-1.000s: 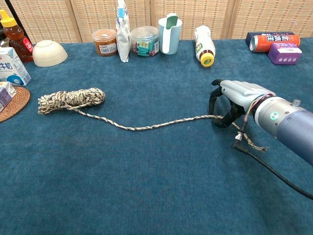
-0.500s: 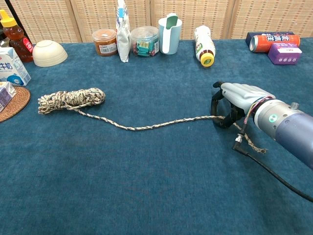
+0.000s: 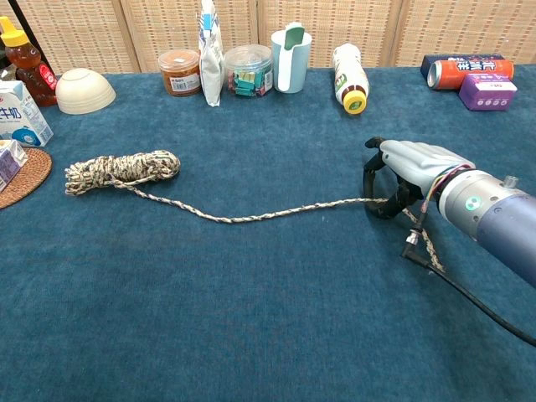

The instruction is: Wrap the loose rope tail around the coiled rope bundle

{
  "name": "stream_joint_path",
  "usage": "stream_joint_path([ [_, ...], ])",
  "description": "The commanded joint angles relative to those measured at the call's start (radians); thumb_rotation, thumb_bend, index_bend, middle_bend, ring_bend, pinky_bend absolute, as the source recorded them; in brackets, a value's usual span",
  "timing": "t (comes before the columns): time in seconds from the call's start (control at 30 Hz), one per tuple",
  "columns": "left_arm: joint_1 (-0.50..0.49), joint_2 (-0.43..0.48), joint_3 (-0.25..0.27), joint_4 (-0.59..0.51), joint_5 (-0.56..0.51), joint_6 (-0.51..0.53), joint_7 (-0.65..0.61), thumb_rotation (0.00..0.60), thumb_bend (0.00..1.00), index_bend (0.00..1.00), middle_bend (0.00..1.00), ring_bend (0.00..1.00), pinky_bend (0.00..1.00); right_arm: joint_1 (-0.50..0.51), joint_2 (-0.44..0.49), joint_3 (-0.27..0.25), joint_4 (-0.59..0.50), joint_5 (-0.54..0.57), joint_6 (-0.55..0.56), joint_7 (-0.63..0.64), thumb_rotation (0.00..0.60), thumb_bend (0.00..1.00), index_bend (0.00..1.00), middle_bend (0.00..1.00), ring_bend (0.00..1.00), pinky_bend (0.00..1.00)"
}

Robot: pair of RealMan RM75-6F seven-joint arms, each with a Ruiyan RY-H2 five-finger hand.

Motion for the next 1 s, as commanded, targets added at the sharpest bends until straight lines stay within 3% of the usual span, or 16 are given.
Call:
stream_joint_path([
  [0.03, -0.029, -0.019, -0.011, 0.017, 0.006, -0.030, 0.014, 0.600, 0.00, 0.00, 0.00, 0.00, 0.00, -0.003, 0.009, -0.001, -0.011, -0.006, 0.003, 0.001, 0.600, 0.46, 0.58, 0.00, 0.00, 0.00],
  [0.47, -0.245, -0.131, -0.088, 0.118, -0.101, -0.305, 0.101, 0.600, 0.00, 0.00, 0.00, 0.00, 0.00, -0.012, 0.059, 0.005, -0.094, -0.017, 0.035, -0.013, 0.600, 0.47, 0.58, 0.00, 0.00, 0.00],
  [0.77, -0.364, -0.275, -0.152, 0.230, -0.224, -0.383, 0.163, 0.600, 0.00, 0.00, 0.00, 0.00, 0.00, -0.018, 0.077, 0.001, -0.115, -0.016, 0.047, -0.022, 0.600, 0.47, 0.58, 0.00, 0.00, 0.00],
  [1.0, -0.418, -0.350, -0.152, 0.336, -0.253, -0.411, 0.188, 0.600, 0.00, 0.00, 0.00, 0.00, 0.04, -0.019, 0.083, 0.004, -0.119, -0.013, 0.046, -0.013, 0.600, 0.47, 0.58, 0.00, 0.00, 0.00],
])
